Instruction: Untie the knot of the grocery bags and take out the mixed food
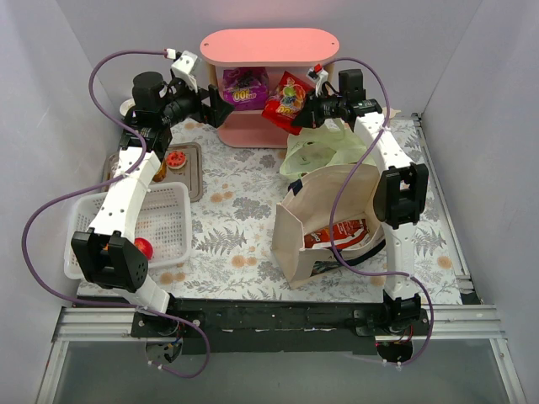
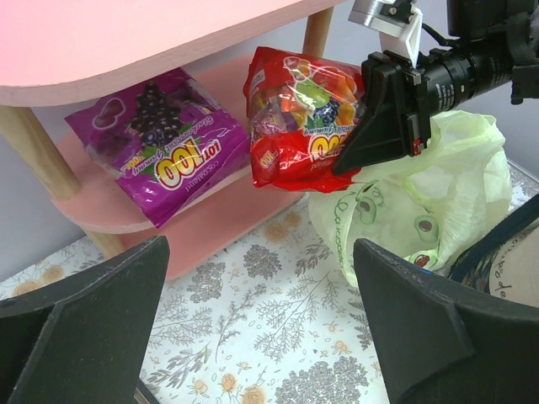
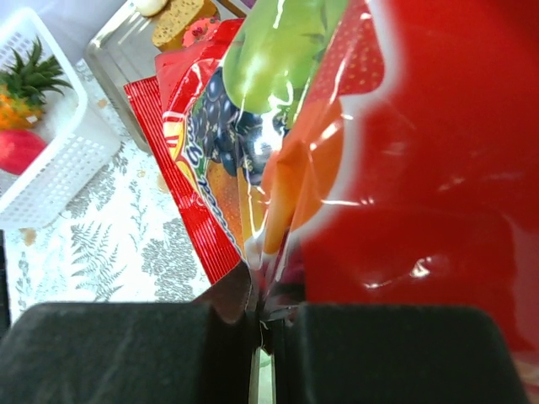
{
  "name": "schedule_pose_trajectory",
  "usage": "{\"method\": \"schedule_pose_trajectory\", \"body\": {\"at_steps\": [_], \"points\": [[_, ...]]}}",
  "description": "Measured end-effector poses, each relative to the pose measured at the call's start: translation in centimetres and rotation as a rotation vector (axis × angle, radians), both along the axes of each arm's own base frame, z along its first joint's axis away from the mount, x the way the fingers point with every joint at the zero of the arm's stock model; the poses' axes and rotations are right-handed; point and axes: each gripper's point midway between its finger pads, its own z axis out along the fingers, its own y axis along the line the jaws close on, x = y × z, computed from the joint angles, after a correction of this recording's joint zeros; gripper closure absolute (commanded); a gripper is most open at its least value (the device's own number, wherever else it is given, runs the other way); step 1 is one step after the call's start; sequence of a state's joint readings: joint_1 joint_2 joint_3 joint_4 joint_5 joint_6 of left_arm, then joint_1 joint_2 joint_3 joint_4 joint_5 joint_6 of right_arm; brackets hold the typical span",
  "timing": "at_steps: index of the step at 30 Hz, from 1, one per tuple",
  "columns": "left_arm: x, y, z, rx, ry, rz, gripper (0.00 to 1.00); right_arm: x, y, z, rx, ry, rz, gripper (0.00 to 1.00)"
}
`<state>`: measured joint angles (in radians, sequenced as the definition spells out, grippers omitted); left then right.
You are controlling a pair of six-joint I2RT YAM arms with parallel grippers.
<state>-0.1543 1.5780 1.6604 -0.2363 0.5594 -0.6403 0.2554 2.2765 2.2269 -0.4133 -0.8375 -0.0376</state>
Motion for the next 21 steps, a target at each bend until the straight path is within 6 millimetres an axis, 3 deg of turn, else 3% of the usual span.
{"method": "schedule_pose_trajectory", "body": {"at_steps": [8, 10, 12, 17, 21], "points": [[-0.4, -0.2, -0.3, 0.002, 0.019, -0.017, 0.09, 0.0, 0.2, 0.4, 0.027, 0.028, -0.009, 0.99], [-0.5, -0.2, -0.4, 0.005, 0.022, -0.020, 0.09, 0.1, 0.2, 0.4, 0.025, 0.027, -0.014, 0.91], [-0.7, -0.3, -0.6, 0.010, 0.031, -0.024, 0.08, 0.2, 0.0, 0.5, 0.025, 0.024, -0.018, 0.99], [-1.1, -0.6, -1.2, 0.037, 0.043, -0.038, 0.08, 1.2, -1.2, 0.8, 0.028, -0.015, -0.036, 0.99], [-1.6, -0.9, -1.5, 0.059, 0.046, -0.049, 0.08, 2.0, -2.7, 2.6, 0.039, -0.084, -0.058, 0.99]]}}
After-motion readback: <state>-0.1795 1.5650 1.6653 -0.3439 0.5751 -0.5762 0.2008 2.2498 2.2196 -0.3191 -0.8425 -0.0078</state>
